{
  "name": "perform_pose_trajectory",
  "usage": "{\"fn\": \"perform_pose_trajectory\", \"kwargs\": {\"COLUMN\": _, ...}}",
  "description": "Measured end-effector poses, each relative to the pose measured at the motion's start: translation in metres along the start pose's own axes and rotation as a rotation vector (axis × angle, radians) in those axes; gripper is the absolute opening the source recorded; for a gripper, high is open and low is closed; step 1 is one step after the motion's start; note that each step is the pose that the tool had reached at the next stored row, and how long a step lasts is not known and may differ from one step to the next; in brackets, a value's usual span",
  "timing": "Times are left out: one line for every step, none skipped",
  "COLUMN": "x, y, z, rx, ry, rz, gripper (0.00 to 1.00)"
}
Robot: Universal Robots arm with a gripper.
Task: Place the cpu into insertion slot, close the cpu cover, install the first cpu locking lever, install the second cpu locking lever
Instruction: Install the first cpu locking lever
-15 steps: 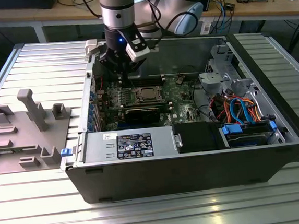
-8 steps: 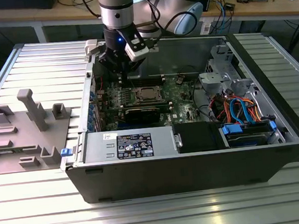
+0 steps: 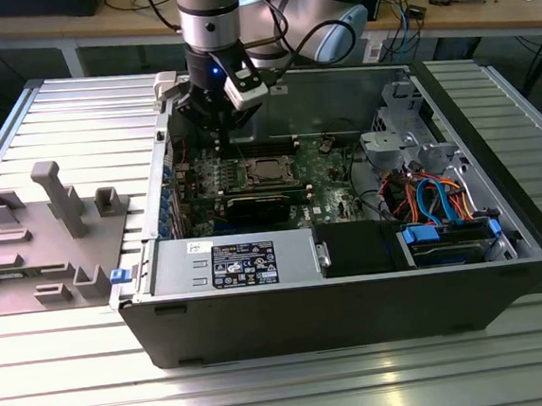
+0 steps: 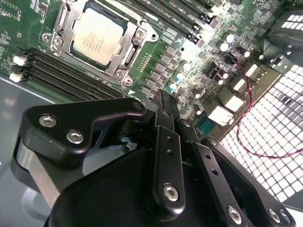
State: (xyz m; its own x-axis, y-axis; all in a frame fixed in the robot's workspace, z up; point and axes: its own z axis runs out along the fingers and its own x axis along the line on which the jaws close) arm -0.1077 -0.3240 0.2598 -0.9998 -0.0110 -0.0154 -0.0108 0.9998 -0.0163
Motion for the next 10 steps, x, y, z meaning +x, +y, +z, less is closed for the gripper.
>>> {"fn": "perform_pose_trajectory", "kwargs": {"x": 0.0002, "y": 0.0004, "z": 0.0, "rx": 0.0, "ry": 0.0, "rz": 0.0, "gripper": 0.11}}
{"fn": "perform_pose_trajectory", "kwargs": {"x": 0.0005, "y": 0.001, "z": 0.0, "rx": 0.0, "ry": 0.0, "rz": 0.0, "gripper": 0.11}}
{"fn": "perform_pose_trajectory", "kwargs": {"x": 0.0007, "y": 0.0014, "z": 0.0, "rx": -0.0001, "ry": -0.0001, "rz": 0.0, "gripper": 0.11}}
{"fn": "perform_pose_trajectory", "kwargs": {"x": 0.001, "y": 0.0019, "z": 0.0, "rx": 0.0, "ry": 0.0, "rz": 0.0, "gripper": 0.11}}
{"fn": "perform_pose_trajectory", "kwargs": {"x": 0.0012, "y": 0.0024, "z": 0.0, "rx": 0.0, "ry": 0.0, "rz": 0.0, "gripper": 0.11}}
{"fn": "perform_pose_trajectory", "kwargs": {"x": 0.0015, "y": 0.0028, "z": 0.0, "rx": 0.0, "ry": 0.0, "rz": 0.0, "gripper": 0.11}}
{"fn": "perform_pose_trajectory", "kwargs": {"x": 0.0017, "y": 0.0032, "z": 0.0, "rx": 0.0, "ry": 0.0001, "rz": 0.0, "gripper": 0.11}}
{"fn": "perform_pose_trajectory", "kwargs": {"x": 0.0019, "y": 0.0037, "z": -0.0001, "rx": 0.0, "ry": 0.0, "rz": 0.0, "gripper": 0.11}}
{"fn": "perform_pose_trajectory", "kwargs": {"x": 0.0021, "y": 0.004, "z": 0.0, "rx": 0.0, "ry": 0.0, "rz": 0.0, "gripper": 0.11}}
{"fn": "perform_pose_trajectory", "kwargs": {"x": 0.0025, "y": 0.0045, "z": 0.0, "rx": -0.0001, "ry": 0.0, "rz": 0.0, "gripper": 0.11}}
